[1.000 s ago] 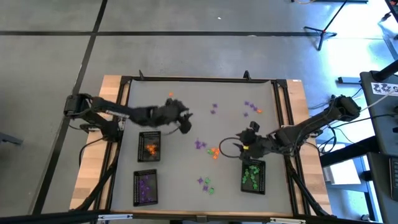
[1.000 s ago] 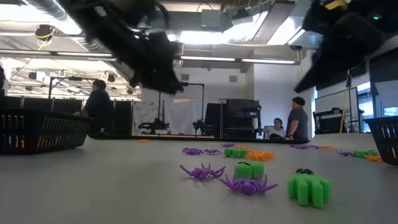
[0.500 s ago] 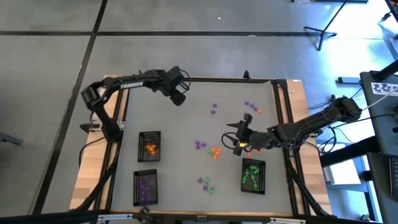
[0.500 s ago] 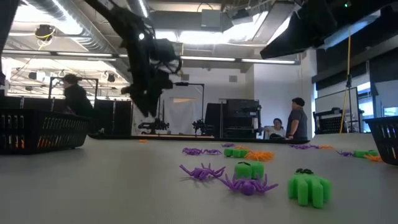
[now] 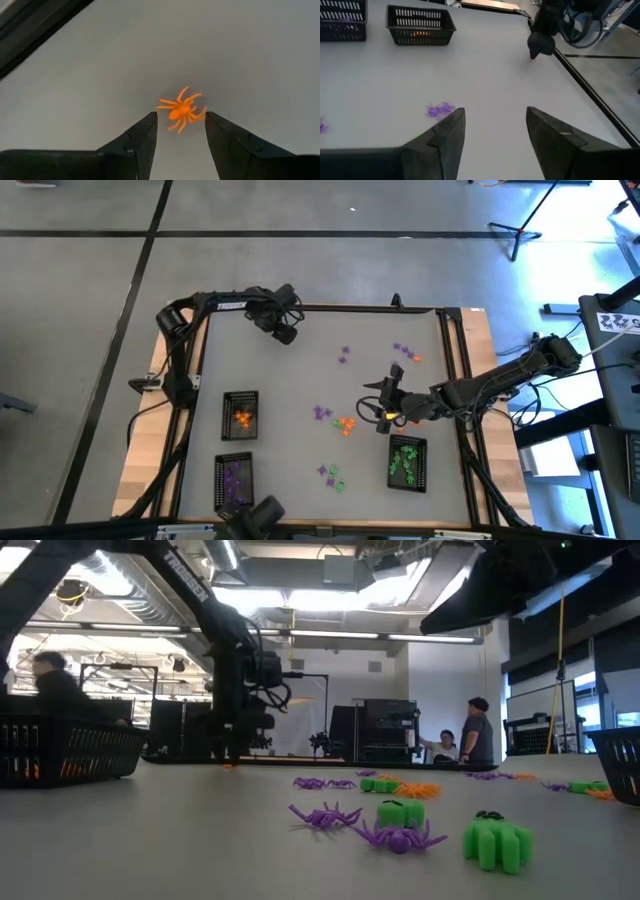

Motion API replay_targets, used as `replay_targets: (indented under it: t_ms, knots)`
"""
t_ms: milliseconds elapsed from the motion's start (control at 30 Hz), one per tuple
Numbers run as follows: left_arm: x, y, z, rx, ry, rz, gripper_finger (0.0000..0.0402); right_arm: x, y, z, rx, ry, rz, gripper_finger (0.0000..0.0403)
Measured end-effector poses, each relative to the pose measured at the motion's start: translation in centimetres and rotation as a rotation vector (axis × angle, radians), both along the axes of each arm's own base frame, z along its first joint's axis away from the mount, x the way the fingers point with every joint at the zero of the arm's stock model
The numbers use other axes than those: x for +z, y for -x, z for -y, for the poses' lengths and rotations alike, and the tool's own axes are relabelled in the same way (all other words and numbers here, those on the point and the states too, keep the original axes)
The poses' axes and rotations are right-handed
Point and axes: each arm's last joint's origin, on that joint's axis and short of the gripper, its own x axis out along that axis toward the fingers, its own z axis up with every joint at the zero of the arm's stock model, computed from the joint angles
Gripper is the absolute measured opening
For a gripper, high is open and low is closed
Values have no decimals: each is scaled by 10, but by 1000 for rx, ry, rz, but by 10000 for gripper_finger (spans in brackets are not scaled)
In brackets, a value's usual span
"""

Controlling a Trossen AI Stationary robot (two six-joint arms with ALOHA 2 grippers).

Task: Sort Halloween decoration
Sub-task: Put the orange spider toy into the top black basket

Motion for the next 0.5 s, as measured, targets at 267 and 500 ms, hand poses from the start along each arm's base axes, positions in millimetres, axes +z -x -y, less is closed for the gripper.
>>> replay_targets:
  t_ms: [267,500]
  knots:
    - [-9,-1,-5,25,19,-6,154,0,0,0,7,-6,4,209]
    - [-10,-5,0,-20,20,-14,83,0,0,0,7,-7,4,209]
